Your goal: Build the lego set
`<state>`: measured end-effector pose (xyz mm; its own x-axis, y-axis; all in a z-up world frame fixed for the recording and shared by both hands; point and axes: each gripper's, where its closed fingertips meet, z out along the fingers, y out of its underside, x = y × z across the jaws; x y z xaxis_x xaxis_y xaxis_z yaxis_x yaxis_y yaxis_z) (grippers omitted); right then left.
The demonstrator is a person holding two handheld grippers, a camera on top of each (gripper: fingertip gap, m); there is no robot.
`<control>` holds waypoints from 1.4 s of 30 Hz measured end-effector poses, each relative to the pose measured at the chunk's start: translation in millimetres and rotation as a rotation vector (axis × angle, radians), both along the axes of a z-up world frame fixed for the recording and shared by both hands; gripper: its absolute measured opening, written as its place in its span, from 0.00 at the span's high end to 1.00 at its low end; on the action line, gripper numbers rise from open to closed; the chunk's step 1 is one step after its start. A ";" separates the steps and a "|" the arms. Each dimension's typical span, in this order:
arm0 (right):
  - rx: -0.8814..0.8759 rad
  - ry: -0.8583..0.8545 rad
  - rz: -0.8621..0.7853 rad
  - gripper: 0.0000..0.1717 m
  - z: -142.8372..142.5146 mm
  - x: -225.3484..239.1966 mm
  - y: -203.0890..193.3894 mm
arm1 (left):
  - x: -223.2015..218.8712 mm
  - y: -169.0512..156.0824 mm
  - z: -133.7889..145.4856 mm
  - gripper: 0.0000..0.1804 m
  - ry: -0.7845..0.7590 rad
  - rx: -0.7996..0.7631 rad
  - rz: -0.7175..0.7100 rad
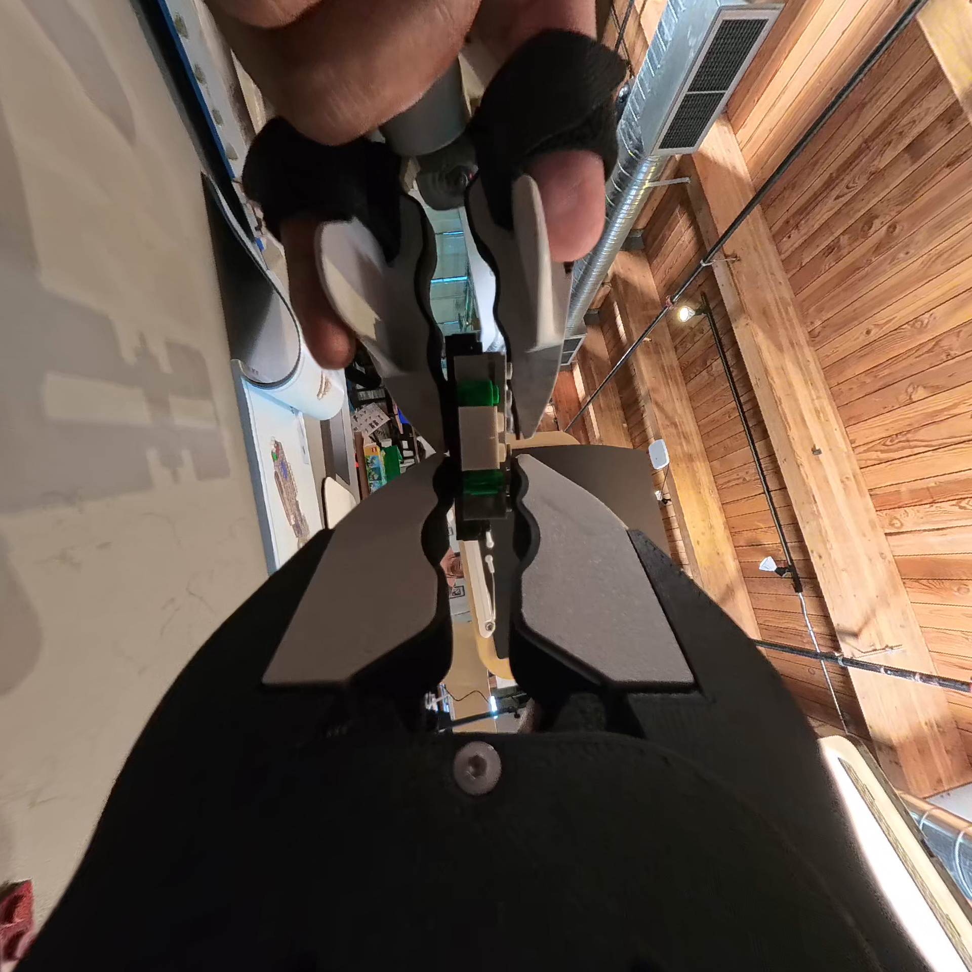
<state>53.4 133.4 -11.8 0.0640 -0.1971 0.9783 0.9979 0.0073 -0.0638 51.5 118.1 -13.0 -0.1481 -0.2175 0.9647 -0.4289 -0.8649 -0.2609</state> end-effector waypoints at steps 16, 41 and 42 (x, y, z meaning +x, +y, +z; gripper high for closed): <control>-0.052 -0.008 -0.138 0.88 -16.4 10.7 19.7 | -19.3 14.5 -16.3 0.86 -0.046 -0.161 0.409; -0.061 0.007 -0.136 0.89 -17.7 17.0 24.0 | -9.7 15.1 -21.7 0.90 0.011 -0.136 0.377; -0.059 0.005 -0.136 0.89 -17.2 16.8 23.9 | -9.9 15.0 -21.4 0.90 0.010 -0.137 0.375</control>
<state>70.1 157.3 -29.1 0.0457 -0.1461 0.9882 0.9891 -0.1320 -0.0652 41.6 133.1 -34.4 -0.0734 -0.1240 0.9896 -0.0784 -0.9884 -0.1297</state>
